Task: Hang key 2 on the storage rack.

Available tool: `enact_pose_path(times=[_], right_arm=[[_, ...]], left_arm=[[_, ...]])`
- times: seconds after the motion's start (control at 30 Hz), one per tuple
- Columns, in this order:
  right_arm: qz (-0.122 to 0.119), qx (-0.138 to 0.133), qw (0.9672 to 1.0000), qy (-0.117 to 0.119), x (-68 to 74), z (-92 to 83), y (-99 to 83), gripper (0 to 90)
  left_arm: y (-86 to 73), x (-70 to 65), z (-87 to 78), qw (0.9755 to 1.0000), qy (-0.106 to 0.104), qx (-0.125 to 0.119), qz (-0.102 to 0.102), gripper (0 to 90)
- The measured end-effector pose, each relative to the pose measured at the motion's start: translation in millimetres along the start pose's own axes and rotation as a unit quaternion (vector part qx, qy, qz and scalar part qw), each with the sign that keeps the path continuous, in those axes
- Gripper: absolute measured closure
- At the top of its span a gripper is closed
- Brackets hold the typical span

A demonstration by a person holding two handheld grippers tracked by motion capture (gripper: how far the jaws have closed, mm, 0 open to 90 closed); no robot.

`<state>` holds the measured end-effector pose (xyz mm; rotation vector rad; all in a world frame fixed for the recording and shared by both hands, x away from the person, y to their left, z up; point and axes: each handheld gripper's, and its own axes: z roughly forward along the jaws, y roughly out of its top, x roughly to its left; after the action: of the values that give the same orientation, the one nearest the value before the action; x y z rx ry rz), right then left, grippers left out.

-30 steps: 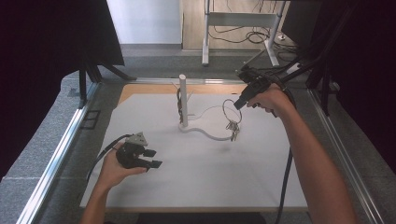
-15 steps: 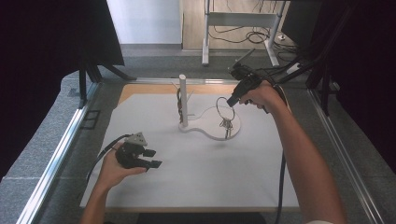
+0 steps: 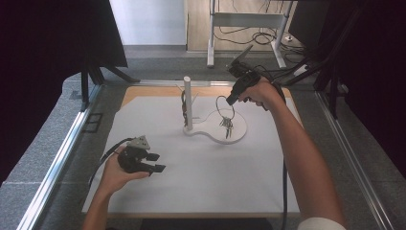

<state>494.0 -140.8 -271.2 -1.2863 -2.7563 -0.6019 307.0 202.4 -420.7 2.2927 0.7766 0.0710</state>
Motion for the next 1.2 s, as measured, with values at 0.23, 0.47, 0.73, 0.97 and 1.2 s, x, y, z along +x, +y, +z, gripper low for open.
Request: enact_pose_path(times=[0.23,0.47,0.73,0.97,1.2], right_arm=[[-0.002,0.004,1.0000,-0.001,1.0,5.3,10.2,88.3],[-0.004,0.005,1.0000,0.000,2.9,8.4,21.5,88.2],[-0.003,-0.001,1.0000,0.002,2.7,13.6,32.1,88.3],[-0.004,-0.003,1.0000,0.004,2.4,20.8,40.1,88.3],[-0.007,-0.008,0.9999,0.005,4.2,25.2,50.7,88.3]], left_arm=[[-0.6,0.4,-1.9,1.0000,-0.001,-0.003,0.001,47.5],[-1.2,0.6,-4.2,1.0000,-0.002,-0.006,-0.001,47.4],[-1.7,0.4,-5.1,1.0000,-0.002,-0.005,0.002,47.4],[-2.8,-0.5,-5.9,1.0000,-0.001,-0.006,0.002,47.3],[-8.8,3.3,-8.0,0.9999,0.000,-0.009,-0.014,47.3]])
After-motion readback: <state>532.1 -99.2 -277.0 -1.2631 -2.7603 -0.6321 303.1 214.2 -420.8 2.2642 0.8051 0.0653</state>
